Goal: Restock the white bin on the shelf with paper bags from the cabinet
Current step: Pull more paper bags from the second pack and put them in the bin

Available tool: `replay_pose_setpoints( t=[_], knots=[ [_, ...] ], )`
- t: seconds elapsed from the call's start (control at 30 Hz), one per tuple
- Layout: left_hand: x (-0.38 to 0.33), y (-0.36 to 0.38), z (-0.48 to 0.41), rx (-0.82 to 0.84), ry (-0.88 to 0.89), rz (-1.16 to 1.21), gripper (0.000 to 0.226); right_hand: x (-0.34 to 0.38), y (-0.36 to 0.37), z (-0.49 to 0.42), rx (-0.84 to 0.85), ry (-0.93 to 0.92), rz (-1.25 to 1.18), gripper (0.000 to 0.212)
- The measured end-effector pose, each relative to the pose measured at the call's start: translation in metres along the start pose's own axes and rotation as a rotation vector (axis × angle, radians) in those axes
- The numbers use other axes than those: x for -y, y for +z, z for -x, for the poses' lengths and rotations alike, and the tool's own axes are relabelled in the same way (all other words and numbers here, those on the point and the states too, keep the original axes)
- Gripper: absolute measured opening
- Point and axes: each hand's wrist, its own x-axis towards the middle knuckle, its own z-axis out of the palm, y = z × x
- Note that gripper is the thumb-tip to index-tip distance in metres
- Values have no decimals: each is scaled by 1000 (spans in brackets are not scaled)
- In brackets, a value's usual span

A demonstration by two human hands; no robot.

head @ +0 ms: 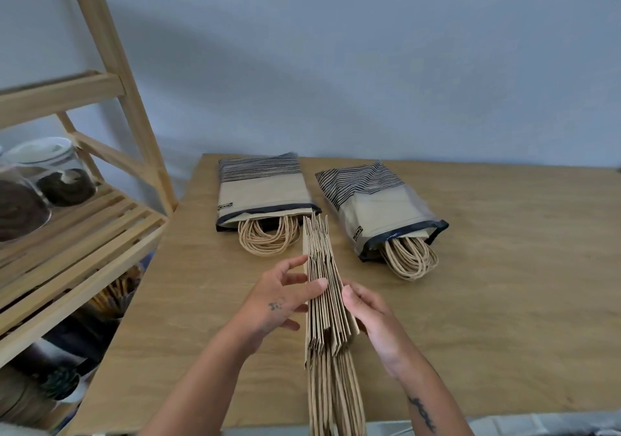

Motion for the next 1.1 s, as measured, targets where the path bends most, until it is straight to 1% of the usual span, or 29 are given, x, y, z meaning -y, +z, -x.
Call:
replay_pose_setpoints(
  t=[0.07, 0.13, 0.2, 0.27, 0.3, 0.37, 0.43, 0.57, 0.67, 0.77, 0.93, 1.0, 1.03, 1.1],
  knots=[
    [1, 0, 1, 30, -2, 33, 88, 0, 0, 0, -6, 1, -1, 35],
    [2, -1, 1, 41, -3, 76, 90, 1, -1, 0, -15, -6, 0, 26],
    [3, -2, 1, 49, -3, 119, 81, -1, -4, 0, -51, -33, 8, 27],
    [3, -2, 1, 56, -3, 155, 65, 0, -6, 1, -107, -80, 5, 35],
    [3, -1, 1, 57, -4, 175, 62, 0, -7, 2, -136, -112, 25, 39],
    [4, 0, 0, 58, -7, 200, 61, 0, -9, 3, -162, -170, 112, 44],
    [6, 1, -1, 59, -4, 206, 62, 0, -11, 4, -165, -184, 166, 46],
    [8, 2, -1, 56, -10, 221, 62, 1, -13, 5, -178, -174, 187, 49],
    [5, 3, 1, 57, -18, 218, 57, 1, -13, 6, -168, -169, 218, 50],
    [4, 3, 1, 66, -18, 219, 56, 3, -11, 7, -160, -182, 246, 49],
    [5, 3, 1, 69, -23, 230, 57, 5, -11, 8, -194, -203, 256, 40],
    [5, 4, 0, 69, -21, 220, 65, 8, -10, 8, -211, -210, 226, 35],
    [6, 4, 0, 71, -23, 216, 70, 9, -9, 8, -218, -211, 224, 31],
    [6, 5, 0, 68, -18, 203, 69, 10, -8, 8, -230, -217, 263, 21]
  ],
)
